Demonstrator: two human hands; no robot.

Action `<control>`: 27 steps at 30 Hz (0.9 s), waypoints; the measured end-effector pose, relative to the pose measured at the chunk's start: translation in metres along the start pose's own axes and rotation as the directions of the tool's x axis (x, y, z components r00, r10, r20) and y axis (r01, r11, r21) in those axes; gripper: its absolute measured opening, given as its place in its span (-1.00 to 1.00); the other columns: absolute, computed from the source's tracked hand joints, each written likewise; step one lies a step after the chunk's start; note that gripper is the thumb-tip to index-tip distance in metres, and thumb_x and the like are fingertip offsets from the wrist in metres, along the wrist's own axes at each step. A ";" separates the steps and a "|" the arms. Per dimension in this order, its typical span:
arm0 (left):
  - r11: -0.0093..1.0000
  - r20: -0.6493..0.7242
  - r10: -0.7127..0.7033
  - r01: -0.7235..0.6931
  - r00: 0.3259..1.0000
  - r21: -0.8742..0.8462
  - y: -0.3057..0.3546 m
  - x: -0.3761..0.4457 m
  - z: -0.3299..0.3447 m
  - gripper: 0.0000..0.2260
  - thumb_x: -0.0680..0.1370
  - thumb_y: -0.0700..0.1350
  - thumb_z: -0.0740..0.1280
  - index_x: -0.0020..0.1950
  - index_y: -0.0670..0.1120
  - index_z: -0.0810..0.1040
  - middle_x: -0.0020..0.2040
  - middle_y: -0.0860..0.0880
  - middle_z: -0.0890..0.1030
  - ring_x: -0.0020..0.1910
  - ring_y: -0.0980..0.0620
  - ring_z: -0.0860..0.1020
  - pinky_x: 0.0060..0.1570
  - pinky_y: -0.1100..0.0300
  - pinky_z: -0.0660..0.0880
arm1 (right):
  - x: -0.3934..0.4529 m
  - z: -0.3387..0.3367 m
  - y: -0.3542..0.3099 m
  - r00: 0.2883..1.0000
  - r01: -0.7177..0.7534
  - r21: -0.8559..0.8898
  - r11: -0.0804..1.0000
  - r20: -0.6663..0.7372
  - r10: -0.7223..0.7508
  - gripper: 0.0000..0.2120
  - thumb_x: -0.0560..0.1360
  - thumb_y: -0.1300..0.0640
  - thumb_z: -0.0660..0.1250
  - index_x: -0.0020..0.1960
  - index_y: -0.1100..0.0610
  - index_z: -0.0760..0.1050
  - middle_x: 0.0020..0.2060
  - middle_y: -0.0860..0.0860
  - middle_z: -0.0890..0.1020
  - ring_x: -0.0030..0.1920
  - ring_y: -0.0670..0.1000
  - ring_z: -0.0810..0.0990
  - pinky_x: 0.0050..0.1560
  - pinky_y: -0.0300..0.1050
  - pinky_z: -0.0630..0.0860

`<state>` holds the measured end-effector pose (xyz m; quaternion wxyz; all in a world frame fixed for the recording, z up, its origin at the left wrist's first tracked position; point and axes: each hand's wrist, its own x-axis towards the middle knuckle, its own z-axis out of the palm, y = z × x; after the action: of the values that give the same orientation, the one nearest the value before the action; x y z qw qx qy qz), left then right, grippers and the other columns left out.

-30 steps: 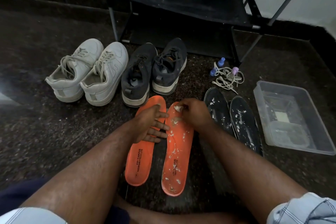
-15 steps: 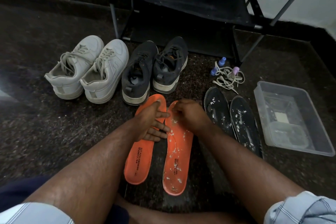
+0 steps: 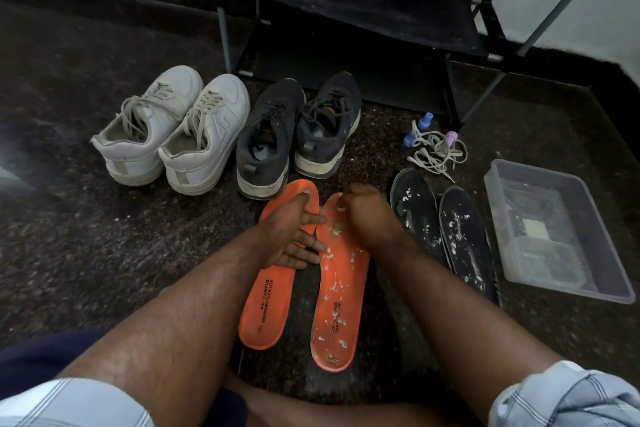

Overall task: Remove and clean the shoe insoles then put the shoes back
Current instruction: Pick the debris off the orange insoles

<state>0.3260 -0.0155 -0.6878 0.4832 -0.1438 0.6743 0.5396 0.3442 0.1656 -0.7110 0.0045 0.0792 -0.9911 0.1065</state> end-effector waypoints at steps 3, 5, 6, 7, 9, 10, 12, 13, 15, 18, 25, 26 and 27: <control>1.000 -0.008 -0.001 0.001 1.000 0.000 0.001 0.000 0.001 -0.36 0.59 0.39 -0.07 0.35 0.03 0.55 -0.04 -0.19 0.72 -0.06 -0.18 0.71 0.14 -0.08 0.57 | -0.005 0.002 -0.008 0.998 0.049 0.098 0.994 0.024 -0.052 -0.87 0.38 0.20 0.39 -0.10 0.16 0.66 -0.14 0.08 0.61 -0.08 0.14 0.58 -0.02 -0.07 0.49; 1.000 -0.006 -0.003 0.003 1.000 0.003 0.001 0.000 0.001 -0.35 0.59 0.39 -0.08 0.35 0.03 0.55 -0.04 -0.19 0.72 -0.06 -0.18 0.71 0.13 -0.07 0.57 | -0.006 0.004 -0.008 0.995 0.087 0.079 0.993 0.046 -0.091 -0.87 0.43 0.21 0.35 -0.07 0.17 0.65 -0.13 0.09 0.61 -0.06 0.13 0.58 0.00 -0.08 0.46; 1.000 -0.005 -0.003 0.003 1.000 0.004 0.001 0.000 0.001 -0.35 0.59 0.39 -0.08 0.35 0.03 0.55 -0.03 -0.19 0.72 -0.06 -0.18 0.71 0.13 -0.06 0.57 | -0.005 0.002 -0.004 0.998 0.057 0.063 0.996 0.034 -0.059 -0.86 0.46 0.22 0.33 -0.06 0.19 0.65 -0.11 0.11 0.62 -0.06 0.14 0.58 0.01 -0.07 0.46; 1.000 -0.004 -0.001 0.001 1.000 0.004 0.000 -0.001 0.001 -0.35 0.59 0.39 -0.08 0.35 0.03 0.56 -0.03 -0.19 0.72 -0.06 -0.18 0.71 0.12 -0.06 0.57 | -0.002 0.000 0.001 1.000 -0.006 0.063 0.998 0.024 0.005 -0.86 0.48 0.23 0.32 -0.03 0.21 0.64 -0.09 0.13 0.61 -0.05 0.16 0.59 0.02 -0.06 0.48; 1.000 -0.004 -0.002 0.002 1.000 0.003 0.001 -0.001 0.000 -0.35 0.60 0.39 -0.08 0.34 0.02 0.56 -0.03 -0.19 0.72 -0.06 -0.18 0.71 0.10 -0.05 0.58 | 0.000 -0.003 0.010 0.993 -0.120 0.075 0.990 0.021 0.118 -0.83 0.48 0.24 0.33 0.01 0.24 0.65 -0.03 0.17 0.61 -0.02 0.17 0.60 0.05 -0.07 0.49; 1.000 -0.003 -0.005 0.005 1.000 0.003 0.001 -0.001 0.000 -0.34 0.60 0.39 -0.08 0.35 0.02 0.56 -0.03 -0.20 0.72 -0.06 -0.19 0.71 0.10 -0.05 0.58 | 0.000 -0.005 0.010 0.992 -0.127 0.075 0.989 0.032 0.125 -0.82 0.47 0.22 0.35 0.02 0.24 0.65 -0.02 0.19 0.61 -0.03 0.18 0.60 0.06 -0.08 0.49; 1.000 -0.009 -0.009 0.009 1.000 0.002 0.002 0.000 0.001 -0.34 0.59 0.39 -0.08 0.35 0.02 0.56 -0.04 -0.20 0.72 -0.06 -0.19 0.71 0.12 -0.07 0.57 | -0.003 -0.005 0.000 0.998 -0.054 0.083 0.995 0.046 0.050 -0.76 0.44 0.11 0.33 -0.03 0.24 0.66 -0.08 0.18 0.64 -0.06 0.18 0.61 0.02 -0.07 0.51; 1.000 -0.013 -0.009 0.009 1.000 0.000 0.002 0.000 0.001 -0.34 0.59 0.39 -0.08 0.36 0.02 0.55 -0.04 -0.20 0.72 -0.06 -0.19 0.71 0.13 -0.08 0.57 | -0.004 -0.003 -0.005 0.999 0.006 0.106 0.994 0.050 -0.011 -0.74 0.44 0.09 0.29 -0.07 0.23 0.66 -0.10 0.17 0.65 -0.07 0.17 0.62 0.01 -0.07 0.53; 1.000 -0.010 -0.007 0.007 1.000 0.004 0.002 0.000 0.002 -0.34 0.59 0.39 -0.08 0.37 0.02 0.54 -0.04 -0.20 0.72 -0.05 -0.19 0.71 0.13 -0.07 0.57 | -0.005 -0.001 -0.011 0.994 0.072 0.128 0.989 0.068 -0.081 -0.80 0.42 0.16 0.30 -0.09 0.23 0.66 -0.12 0.14 0.67 -0.07 0.14 0.63 0.03 -0.06 0.52; 1.000 -0.002 -0.004 0.004 1.000 0.003 0.001 -0.002 0.002 -0.34 0.60 0.39 -0.08 0.36 0.02 0.55 -0.01 -0.21 0.72 -0.03 -0.20 0.70 0.13 -0.06 0.57 | 0.000 -0.002 -0.002 0.998 0.070 0.055 0.996 -0.002 -0.070 -0.93 0.36 0.28 0.43 -0.17 0.24 0.65 -0.24 0.16 0.66 -0.21 0.14 0.64 -0.07 -0.10 0.49; 1.000 -0.014 -0.006 0.006 1.000 0.001 0.002 -0.001 0.002 -0.34 0.59 0.40 -0.08 0.32 0.02 0.57 -0.04 -0.21 0.72 -0.05 -0.21 0.71 0.15 -0.09 0.56 | -0.001 -0.004 -0.009 0.999 0.050 0.099 0.994 0.005 -0.051 -0.86 0.39 0.25 0.40 -0.05 0.21 0.65 -0.11 0.16 0.67 -0.07 0.17 0.61 0.00 -0.11 0.40; 1.000 -0.013 -0.007 0.007 1.000 0.002 0.002 -0.001 0.002 -0.34 0.59 0.40 -0.08 0.32 0.02 0.57 -0.04 -0.21 0.72 -0.05 -0.20 0.71 0.15 -0.09 0.56 | -0.002 -0.005 -0.013 0.995 0.098 0.059 0.993 0.018 -0.099 -0.86 0.41 0.25 0.39 -0.05 0.22 0.64 -0.10 0.16 0.67 -0.06 0.18 0.61 0.02 -0.10 0.37; 1.000 -0.013 -0.007 0.007 1.000 0.001 0.002 -0.001 0.002 -0.34 0.59 0.40 -0.08 0.33 0.02 0.57 -0.04 -0.21 0.72 -0.05 -0.20 0.71 0.14 -0.08 0.57 | -0.001 -0.006 -0.012 0.993 0.116 0.005 0.993 0.020 -0.116 -0.86 0.44 0.25 0.36 -0.03 0.22 0.64 -0.09 0.16 0.66 -0.05 0.18 0.60 0.04 -0.10 0.37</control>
<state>0.3263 -0.0130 -0.6854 0.4808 -0.1494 0.6771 0.5367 0.3471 0.1552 -0.7031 0.0004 0.1379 -0.9847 0.1070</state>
